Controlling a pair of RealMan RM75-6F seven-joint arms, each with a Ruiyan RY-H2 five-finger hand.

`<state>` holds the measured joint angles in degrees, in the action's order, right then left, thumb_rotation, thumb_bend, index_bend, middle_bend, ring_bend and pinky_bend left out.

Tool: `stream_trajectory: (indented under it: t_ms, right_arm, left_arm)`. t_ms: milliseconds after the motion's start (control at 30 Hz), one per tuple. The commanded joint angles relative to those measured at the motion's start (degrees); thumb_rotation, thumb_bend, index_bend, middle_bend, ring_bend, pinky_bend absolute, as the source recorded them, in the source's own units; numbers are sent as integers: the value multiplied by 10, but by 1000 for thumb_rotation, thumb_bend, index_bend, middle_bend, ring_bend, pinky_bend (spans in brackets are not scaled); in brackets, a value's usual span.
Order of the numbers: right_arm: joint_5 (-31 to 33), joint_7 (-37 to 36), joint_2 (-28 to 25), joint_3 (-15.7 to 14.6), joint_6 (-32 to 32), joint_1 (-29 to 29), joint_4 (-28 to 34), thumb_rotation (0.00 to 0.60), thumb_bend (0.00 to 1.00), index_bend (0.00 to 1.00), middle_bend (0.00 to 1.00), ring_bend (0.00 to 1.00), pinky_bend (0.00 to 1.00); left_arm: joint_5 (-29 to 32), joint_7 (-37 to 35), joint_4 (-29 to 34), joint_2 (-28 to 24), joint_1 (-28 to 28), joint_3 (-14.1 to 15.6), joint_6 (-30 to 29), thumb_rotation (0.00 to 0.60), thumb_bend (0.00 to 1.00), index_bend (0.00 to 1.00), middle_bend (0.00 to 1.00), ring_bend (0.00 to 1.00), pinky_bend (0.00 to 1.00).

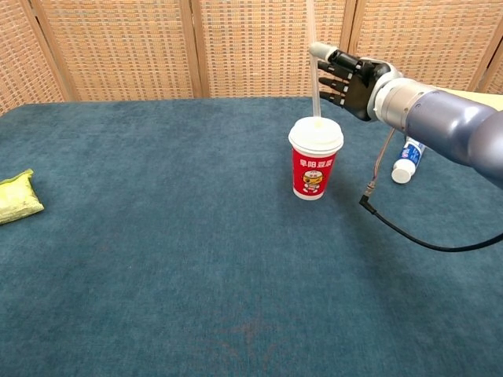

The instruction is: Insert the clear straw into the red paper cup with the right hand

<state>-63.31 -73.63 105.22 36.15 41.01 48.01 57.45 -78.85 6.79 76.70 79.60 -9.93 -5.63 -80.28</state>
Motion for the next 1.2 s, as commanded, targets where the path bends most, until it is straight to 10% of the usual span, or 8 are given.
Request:
stream_trajectory:
  t_ms: [33,1200]
  right_arm:
    - [-1,-2,-1,0,0,0,2,600,593,602,204,0,0]
    - [-11,-17,7,-6,-10,13,-27,600,589,594,197,0,0]
  left_arm:
    - [0,0,0,0,0,0,1,600,0,0,0,0,0]
    - [3,-2,-2,0,-3,2,9,600,0,0,0,0,0]
